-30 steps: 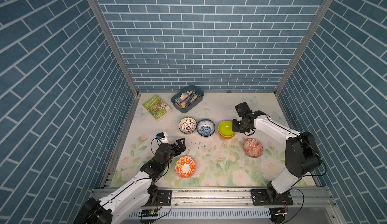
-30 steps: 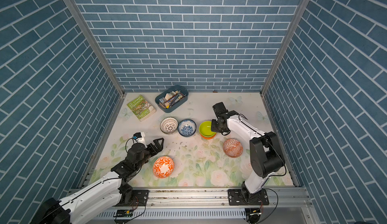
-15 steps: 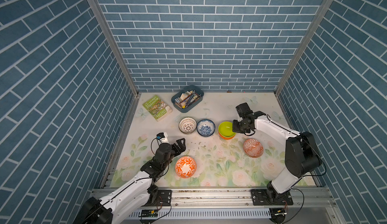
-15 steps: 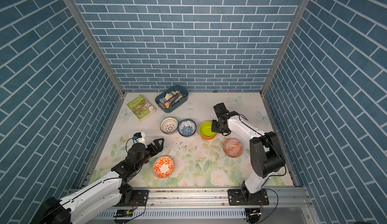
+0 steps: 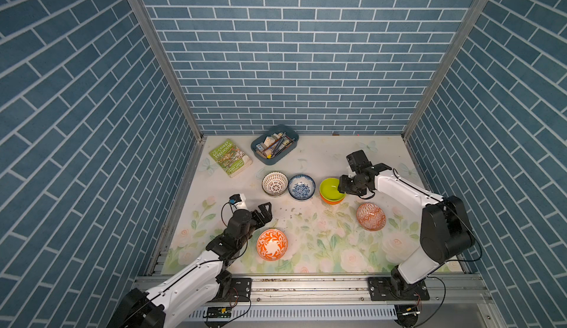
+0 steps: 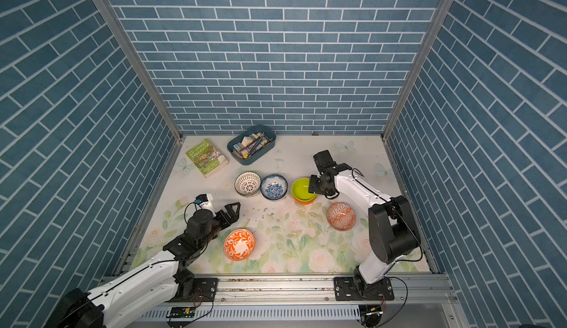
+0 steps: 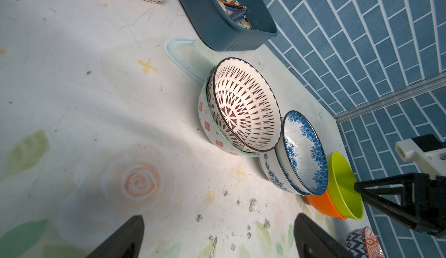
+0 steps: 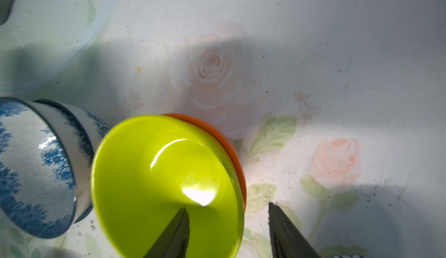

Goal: Stack the bowls
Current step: Place the bowl on the bowl.

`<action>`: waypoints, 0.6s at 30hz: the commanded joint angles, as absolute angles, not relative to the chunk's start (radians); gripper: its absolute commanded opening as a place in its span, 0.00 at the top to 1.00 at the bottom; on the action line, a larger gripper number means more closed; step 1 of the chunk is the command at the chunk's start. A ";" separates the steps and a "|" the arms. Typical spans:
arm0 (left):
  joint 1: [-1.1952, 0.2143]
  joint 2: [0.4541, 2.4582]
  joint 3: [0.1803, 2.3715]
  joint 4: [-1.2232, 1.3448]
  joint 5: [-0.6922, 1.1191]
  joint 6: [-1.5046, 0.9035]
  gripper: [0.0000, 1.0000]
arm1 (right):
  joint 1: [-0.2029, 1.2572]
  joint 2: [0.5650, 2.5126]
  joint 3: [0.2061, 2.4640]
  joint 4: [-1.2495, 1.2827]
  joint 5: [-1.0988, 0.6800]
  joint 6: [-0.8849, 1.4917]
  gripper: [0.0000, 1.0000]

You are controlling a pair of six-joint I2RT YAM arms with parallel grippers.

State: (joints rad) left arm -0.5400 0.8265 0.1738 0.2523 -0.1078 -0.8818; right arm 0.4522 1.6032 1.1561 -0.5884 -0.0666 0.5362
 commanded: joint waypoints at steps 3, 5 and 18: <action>-0.536 0.819 0.191 0.250 -0.109 -0.868 0.00 | 0.452 1.462 1.033 -0.509 -0.129 0.602 0.26; -0.536 0.820 0.191 0.250 -0.109 -0.870 0.00 | 0.455 1.410 0.946 -0.440 -0.172 0.639 0.17; -0.537 0.828 0.193 0.249 -0.106 -0.870 0.00 | 0.507 1.372 0.742 -0.197 -0.246 0.753 0.08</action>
